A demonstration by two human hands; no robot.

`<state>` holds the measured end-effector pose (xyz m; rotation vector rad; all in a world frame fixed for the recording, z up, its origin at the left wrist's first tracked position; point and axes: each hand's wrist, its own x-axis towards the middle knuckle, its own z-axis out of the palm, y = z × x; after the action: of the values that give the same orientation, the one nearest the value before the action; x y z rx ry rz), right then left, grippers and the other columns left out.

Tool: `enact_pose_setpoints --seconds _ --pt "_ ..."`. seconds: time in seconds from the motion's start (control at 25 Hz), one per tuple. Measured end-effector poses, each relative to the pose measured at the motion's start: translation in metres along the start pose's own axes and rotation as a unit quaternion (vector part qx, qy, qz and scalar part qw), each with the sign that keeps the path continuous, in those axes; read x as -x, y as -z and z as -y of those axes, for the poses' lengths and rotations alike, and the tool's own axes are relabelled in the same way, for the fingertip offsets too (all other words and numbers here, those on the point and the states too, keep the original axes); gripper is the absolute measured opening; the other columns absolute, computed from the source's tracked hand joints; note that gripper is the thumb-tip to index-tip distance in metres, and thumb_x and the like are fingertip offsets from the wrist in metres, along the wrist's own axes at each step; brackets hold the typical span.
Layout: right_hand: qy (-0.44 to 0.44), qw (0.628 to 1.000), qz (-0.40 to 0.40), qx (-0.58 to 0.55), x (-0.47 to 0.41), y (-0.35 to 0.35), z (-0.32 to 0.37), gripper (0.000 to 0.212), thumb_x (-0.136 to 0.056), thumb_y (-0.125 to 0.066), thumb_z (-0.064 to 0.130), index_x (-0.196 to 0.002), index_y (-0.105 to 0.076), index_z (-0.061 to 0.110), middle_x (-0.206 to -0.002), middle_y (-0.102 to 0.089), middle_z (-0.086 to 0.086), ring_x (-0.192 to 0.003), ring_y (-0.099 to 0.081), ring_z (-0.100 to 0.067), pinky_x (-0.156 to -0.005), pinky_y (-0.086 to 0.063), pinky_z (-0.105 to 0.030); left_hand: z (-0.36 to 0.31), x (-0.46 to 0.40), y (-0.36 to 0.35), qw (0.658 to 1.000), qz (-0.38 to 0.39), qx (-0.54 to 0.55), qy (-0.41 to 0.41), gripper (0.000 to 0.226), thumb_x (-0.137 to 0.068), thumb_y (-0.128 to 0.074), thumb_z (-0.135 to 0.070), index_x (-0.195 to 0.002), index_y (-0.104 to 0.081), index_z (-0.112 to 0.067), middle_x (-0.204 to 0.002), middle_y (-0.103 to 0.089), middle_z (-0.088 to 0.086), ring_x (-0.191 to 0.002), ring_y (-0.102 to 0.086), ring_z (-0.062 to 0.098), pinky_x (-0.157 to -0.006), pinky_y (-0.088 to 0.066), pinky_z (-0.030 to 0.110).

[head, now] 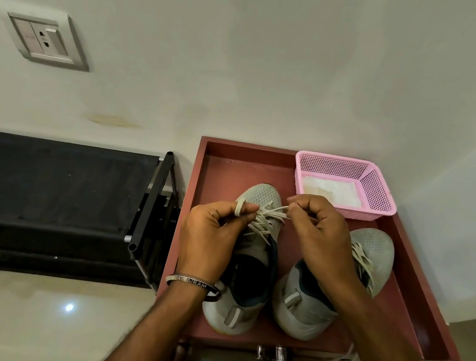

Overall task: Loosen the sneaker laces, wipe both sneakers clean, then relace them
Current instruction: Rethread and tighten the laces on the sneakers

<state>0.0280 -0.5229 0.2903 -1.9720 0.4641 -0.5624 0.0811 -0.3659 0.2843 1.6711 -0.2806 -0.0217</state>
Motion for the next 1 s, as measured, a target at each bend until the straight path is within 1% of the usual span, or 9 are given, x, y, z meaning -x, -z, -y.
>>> enact_pose_setpoints --seconds 0.12,0.24,0.32,0.44,0.6,0.68,0.8,0.88,1.0 --pt "-0.018 0.987 -0.029 0.156 0.000 0.015 -0.004 0.018 -0.081 -0.063 0.028 -0.065 -0.065 0.019 -0.061 -0.063 0.005 -0.062 -0.060 -0.012 -0.062 -0.053 -0.036 0.005 0.000 0.005 0.997 -0.037 -0.012 0.073 0.019 -0.082 -0.077 -0.010 -0.086 -0.078 -0.028 -0.073 -0.074 -0.007 -0.071 -0.069 0.003 -0.066 -0.057 0.019" --pt "-0.057 0.925 0.056 0.371 -0.003 0.025 -0.004 0.026 -0.072 -0.062 0.041 -0.056 -0.061 0.021 -0.055 -0.061 0.005 -0.064 -0.060 -0.018 -0.073 -0.051 -0.040 0.018 -0.004 0.013 0.981 -0.077 -0.033 0.173 0.023 -0.081 -0.068 -0.009 -0.090 -0.074 -0.029 -0.070 -0.066 0.010 -0.071 -0.069 0.027 -0.069 -0.060 0.040" --pt "-0.055 0.892 0.108 0.436 -0.003 0.024 -0.003 0.026 -0.074 -0.061 0.045 -0.059 -0.063 0.024 -0.064 -0.062 0.007 -0.076 -0.061 -0.019 -0.080 -0.045 -0.037 0.020 -0.004 0.013 0.968 -0.070 0.023 0.239 0.024 -0.083 -0.064 -0.005 -0.096 -0.072 -0.023 -0.067 -0.062 0.007 -0.064 -0.066 0.023 -0.059 -0.054 0.032" --pt "0.006 0.883 0.096 0.459 -0.003 0.020 -0.006 0.013 -0.083 -0.066 0.047 -0.080 -0.072 0.035 -0.090 -0.057 0.008 -0.097 -0.055 -0.019 -0.083 -0.041 -0.038 0.016 -0.004 0.010 0.959 -0.029 0.069 0.274 0.007 -0.090 -0.065 -0.007 -0.088 -0.069 -0.012 -0.072 -0.058 0.013 -0.061 -0.057 0.017 -0.050 -0.049 0.021" --pt "-0.014 0.949 0.028 0.314 -0.001 0.021 -0.001 0.017 -0.091 -0.062 0.040 -0.105 -0.068 0.034 -0.083 -0.072 0.007 -0.084 -0.068 -0.020 -0.072 -0.055 -0.039 0.019 -0.003 0.012 0.969 0.037 0.046 0.239 0.011 -0.084 -0.076 -0.021 -0.081 -0.072 -0.011 -0.060 -0.055 0.001 -0.058 -0.053 0.012 -0.056 -0.047 0.023" --pt "-0.006 0.961 0.007 0.277 0.003 0.020 0.005 0.015 -0.092 -0.060 0.044 -0.098 -0.062 0.030 -0.071 -0.069 0.008 -0.072 -0.066 -0.018 -0.066 -0.054 -0.037 0.019 -0.003 0.013 0.972 0.076 0.046 0.216 0.011 -0.080 -0.078 -0.013 -0.090 -0.074 -0.010 -0.052 -0.055 -0.012 -0.051 -0.054 0.000 -0.053 -0.045 0.013" --pt "-0.001 0.942 0.068 0.328 0.011 0.012 0.014 0.054 -0.089 -0.047 0.066 -0.064 -0.062 0.021 -0.052 -0.061 0.004 -0.054 -0.060 -0.015 -0.055 -0.052 -0.037 0.016 -0.003 0.015 0.975 0.116 0.031 0.188 0.016 -0.079 -0.077 -0.007 -0.095 -0.076 -0.008 -0.056 -0.066 -0.012 -0.058 -0.063 -0.004 -0.057 -0.049 0.011" --pt "-0.019 0.917 0.124 0.380 0.015 0.002 0.012 0.066 -0.086 -0.040 0.076 -0.061 -0.062 0.019 -0.053 -0.059 0.002 -0.055 -0.059 -0.016 -0.053 -0.051 -0.036 0.016 -0.004 0.017 0.978 0.120 -0.007 0.169 0.013 -0.080 -0.078 -0.014 -0.093 -0.078 -0.016 -0.071 -0.074 -0.009 -0.074 -0.071 0.004 -0.068 -0.056 0.018" --pt "-0.042 0.917 0.133 0.373 0.011 -0.003 0.006 0.060 -0.084 -0.044 0.076 -0.072 -0.069 0.023 -0.061 -0.064 0.004 -0.063 -0.062 -0.016 -0.057 -0.054 -0.036 0.016 -0.002 0.015 0.982 0.101 -0.087 0.134 0.005 -0.081 -0.078 -0.029 -0.085 -0.079 -0.026 -0.081 -0.076 -0.010 -0.084 -0.071 0.010 -0.080 -0.059 0.033"
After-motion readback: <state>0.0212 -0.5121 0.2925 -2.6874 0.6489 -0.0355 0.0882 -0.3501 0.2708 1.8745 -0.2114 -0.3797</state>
